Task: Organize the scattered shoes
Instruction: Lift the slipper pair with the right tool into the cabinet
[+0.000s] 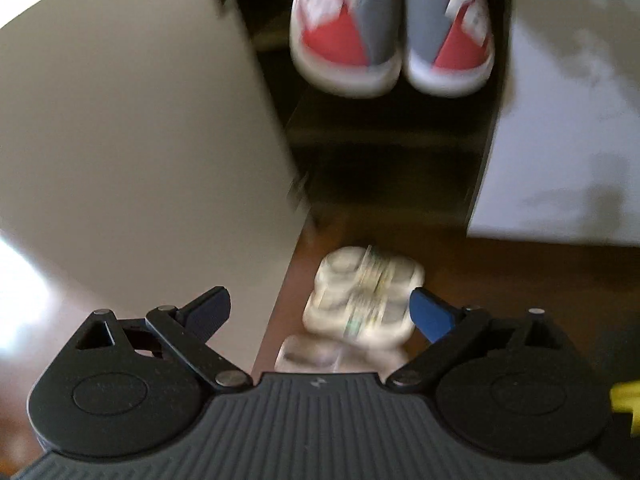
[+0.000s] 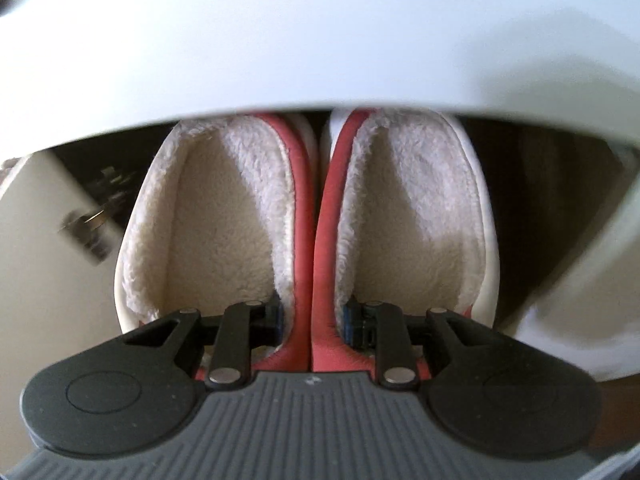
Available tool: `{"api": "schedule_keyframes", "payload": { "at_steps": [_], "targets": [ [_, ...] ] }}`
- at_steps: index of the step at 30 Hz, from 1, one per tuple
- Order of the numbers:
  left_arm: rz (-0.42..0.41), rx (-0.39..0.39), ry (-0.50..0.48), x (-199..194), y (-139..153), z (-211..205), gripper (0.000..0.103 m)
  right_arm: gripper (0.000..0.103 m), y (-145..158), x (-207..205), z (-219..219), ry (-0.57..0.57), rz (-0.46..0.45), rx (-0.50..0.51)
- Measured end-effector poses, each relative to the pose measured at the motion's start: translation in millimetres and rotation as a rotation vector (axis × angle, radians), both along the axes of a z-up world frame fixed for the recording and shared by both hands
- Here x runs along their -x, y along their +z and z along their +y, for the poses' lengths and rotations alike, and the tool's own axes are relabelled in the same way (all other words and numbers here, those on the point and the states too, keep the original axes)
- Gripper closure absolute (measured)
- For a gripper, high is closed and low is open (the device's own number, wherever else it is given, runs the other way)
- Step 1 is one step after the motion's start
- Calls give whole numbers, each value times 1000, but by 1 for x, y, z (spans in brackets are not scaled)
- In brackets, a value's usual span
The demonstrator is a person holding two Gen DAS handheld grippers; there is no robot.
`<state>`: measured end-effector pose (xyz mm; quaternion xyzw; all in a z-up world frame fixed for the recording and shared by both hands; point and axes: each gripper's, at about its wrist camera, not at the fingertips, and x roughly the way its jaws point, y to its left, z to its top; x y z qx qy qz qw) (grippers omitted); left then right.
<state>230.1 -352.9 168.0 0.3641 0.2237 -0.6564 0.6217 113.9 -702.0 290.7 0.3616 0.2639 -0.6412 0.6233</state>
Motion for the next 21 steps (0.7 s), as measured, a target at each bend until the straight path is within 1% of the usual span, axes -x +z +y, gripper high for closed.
{"api": "schedule_keyframes", "payload": {
  "at_steps": [2,3,5,7,8,13,15,16,18,21],
  "targets": [
    [58,67,-42,6,-12,-41,5,81,-9,-1,-13,-17,37,-6],
    [74,82,-50,8,-16,-53,5,80,-12,-2,-16,-17,48,-6],
    [110,116,-75,16,-23,-89,5,79,-13,-11,-19,-13,116,28],
    [150,136,-80,22,-31,-113,5,77,-14,-16,-18,8,155,44],
    [184,146,-76,25,-35,-128,5,77,-14,-17,-17,17,167,50],
    [262,155,-68,40,-49,-162,5,76,-12,-16,-9,23,189,75],
    [288,161,-63,42,-47,-170,5,75,-12,-16,-8,20,191,79],
    [296,164,-61,43,-45,-175,2,75,-12,-16,-7,18,192,83],
    [304,138,-63,43,-43,-183,2,73,-11,-14,-2,25,197,96],
    [284,148,-87,39,-40,-187,2,68,-10,-9,6,62,196,130]
  ]
}}
